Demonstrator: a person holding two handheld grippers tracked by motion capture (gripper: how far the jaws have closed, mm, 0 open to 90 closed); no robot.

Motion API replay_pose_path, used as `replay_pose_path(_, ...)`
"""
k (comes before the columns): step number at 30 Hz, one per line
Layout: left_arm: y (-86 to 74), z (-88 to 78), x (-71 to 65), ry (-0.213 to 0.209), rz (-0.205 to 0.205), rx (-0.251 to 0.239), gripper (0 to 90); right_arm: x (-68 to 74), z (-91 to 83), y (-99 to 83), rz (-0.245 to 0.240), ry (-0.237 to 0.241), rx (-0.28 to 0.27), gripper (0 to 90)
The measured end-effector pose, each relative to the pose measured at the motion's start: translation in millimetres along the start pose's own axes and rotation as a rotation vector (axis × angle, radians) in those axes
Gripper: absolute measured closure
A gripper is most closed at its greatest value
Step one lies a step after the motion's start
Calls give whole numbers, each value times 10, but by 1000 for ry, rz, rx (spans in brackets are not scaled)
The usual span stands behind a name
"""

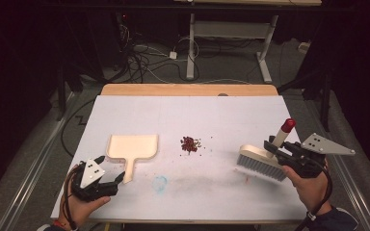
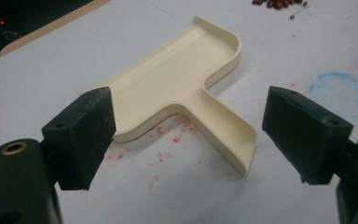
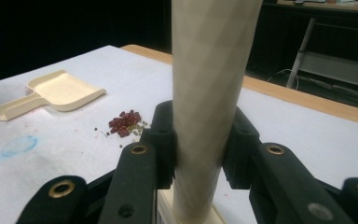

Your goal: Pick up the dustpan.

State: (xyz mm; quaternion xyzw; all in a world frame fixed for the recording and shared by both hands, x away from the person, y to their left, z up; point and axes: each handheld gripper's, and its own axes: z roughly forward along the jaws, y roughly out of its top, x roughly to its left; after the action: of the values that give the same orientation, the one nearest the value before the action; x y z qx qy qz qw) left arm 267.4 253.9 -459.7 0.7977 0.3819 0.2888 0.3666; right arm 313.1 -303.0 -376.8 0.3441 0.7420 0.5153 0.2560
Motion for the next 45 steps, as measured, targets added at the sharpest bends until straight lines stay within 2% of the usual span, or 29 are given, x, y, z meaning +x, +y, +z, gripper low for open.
replay_pose_path(1, 20, 18, -17, 9, 19, 5, 169, 0, 0, 0, 0, 0, 0, 701)
replay_pose_path(2, 34, 32, -29, 7, 21, -1, 178, 1, 8, -8, -6, 1, 4, 701)
replay_pose_path(5, 38, 62, -67, -15, 8, 12, 187, 0, 30, -11, 1, 4, 6, 701)
replay_pose_path(6, 29, 71, -73, -11, 3, 24, 188, 2, 38, -8, -2, 2, 5, 701)
replay_pose_path(8, 7, 107, -68, 11, -36, 80, 193, 17, 54, 3, -9, -1, 4, 701)
replay_pose_path(9, 7, 107, -68, 11, -36, 80, 198, 17, 54, 3, -9, -1, 4, 701)
replay_pose_path(11, -30, 135, -42, 13, -84, 138, 199, 37, 74, 14, -17, 4, 8, 701)
replay_pose_path(12, -47, 122, -33, 15, -103, 146, 200, 48, 97, 28, -30, 4, 8, 701)
replay_pose_path(14, -62, 66, -20, -8, -141, 127, 200, 52, 116, 42, -40, 6, 5, 701)
replay_pose_path(15, -53, 46, -19, -1, -157, 126, 200, 52, 116, 42, -40, 6, 5, 701)
replay_pose_path(17, -24, 23, -8, -33, -223, 127, 200, 43, 143, 47, -33, 13, 5, 701)
replay_pose_path(18, -24, 23, -8, -33, -223, 127, 199, 43, 143, 47, -33, 13, 5, 701)
replay_pose_path(20, -4, 69, -24, -49, -253, 172, 186, 31, 169, 53, -32, 17, 6, 701)
replay_pose_path(22, 8, 92, -36, -42, -260, 188, 187, 33, 184, 60, -35, 22, 6, 700)
replay_pose_path(24, 36, 149, -58, -73, -278, 204, 188, 36, 200, 66, -38, 24, 8, 701)
replay_pose_path(25, 76, 236, -80, -96, -292, 237, 189, 39, 208, 67, -36, 27, 11, 700)
replay_pose_path(26, 76, 236, -80, -96, -292, 237, 195, 39, 208, 67, -36, 27, 11, 700)
replay_pose_path(28, 116, 345, -107, -102, -284, 285, 206, 54, 232, 64, -36, 33, 18, 700)
replay_pose_path(30, 166, 500, -134, -102, -267, 312, 244, 64, 244, 61, -39, 35, 19, 701)
replay_pose_path(32, 186, 550, -134, -92, -261, 328, 247, 66, 246, 59, -40, 34, 19, 701)
replay_pose_path(36, 238, 706, -69, -78, -266, 364, 326, 66, 225, 51, -27, 20, 10, 701)
replay_pose_path(37, 235, 769, -21, -82, -279, 379, 354, 63, 223, 48, -28, 18, 10, 701)
replay_pose_path(38, 237, 785, 1, -87, -293, 372, 350, 60, 223, 45, -28, 17, 10, 701)
replay_pose_path(42, 252, 813, 41, -78, -307, 373, 413, 51, 226, 32, -23, 14, 12, 701)
replay_pose_path(45, 274, 822, 65, -76, -280, 386, 518, 52, 250, 15, -13, 10, 14, 701)
